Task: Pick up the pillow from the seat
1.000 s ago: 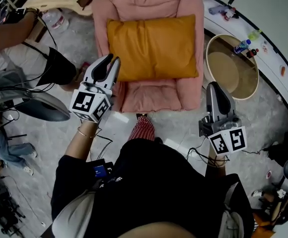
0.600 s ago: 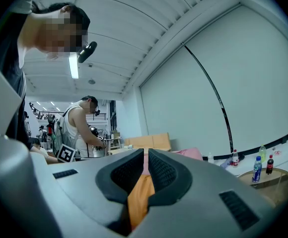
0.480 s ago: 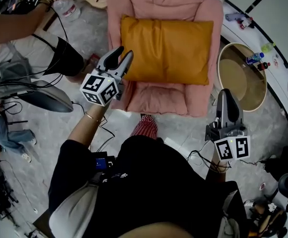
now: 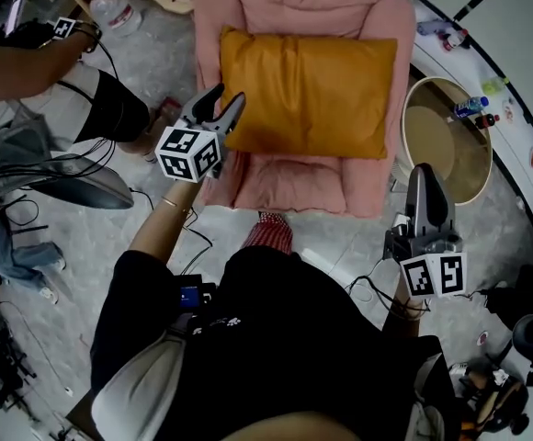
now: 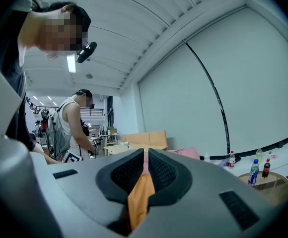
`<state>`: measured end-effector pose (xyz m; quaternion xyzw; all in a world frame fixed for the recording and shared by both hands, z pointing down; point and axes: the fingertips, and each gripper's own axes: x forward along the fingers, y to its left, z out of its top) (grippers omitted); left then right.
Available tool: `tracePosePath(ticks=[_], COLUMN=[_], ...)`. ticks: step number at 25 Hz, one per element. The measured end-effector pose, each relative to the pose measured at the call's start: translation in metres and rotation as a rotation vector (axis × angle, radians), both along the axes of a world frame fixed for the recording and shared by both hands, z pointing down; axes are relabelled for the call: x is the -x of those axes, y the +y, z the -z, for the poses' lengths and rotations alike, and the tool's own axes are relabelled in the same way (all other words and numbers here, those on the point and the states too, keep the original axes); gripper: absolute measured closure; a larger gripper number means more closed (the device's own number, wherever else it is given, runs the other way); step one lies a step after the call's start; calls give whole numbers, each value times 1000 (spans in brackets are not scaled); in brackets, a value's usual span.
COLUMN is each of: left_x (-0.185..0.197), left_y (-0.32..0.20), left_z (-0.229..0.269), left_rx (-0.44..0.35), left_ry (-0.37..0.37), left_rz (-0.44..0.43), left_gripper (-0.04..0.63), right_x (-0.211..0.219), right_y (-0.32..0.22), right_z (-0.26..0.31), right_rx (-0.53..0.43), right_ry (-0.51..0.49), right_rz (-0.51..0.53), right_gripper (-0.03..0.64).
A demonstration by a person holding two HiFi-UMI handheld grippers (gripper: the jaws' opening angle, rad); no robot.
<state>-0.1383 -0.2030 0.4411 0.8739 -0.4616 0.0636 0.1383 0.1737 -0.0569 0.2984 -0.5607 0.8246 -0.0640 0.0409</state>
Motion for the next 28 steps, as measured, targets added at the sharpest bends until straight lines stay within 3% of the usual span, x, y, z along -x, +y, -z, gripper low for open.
tracePosePath(ticks=[4,14,28], left_x=[9,18,37], left_y=[-14,-51,-85], left_z=[-21,-65,-126], left_rx=[36,137,304], left_ry=[-33,-39,-81], left_rz=[5,15,44], left_gripper=[396,373,357], right_x=[3,7,11], right_y=[-6,-28,-43], right_z=[-3,6,4], right_rx=[12,3,58], right_ry=[66,99,73], right_rz=[-23,-59,-135], right_gripper=[594,594,594])
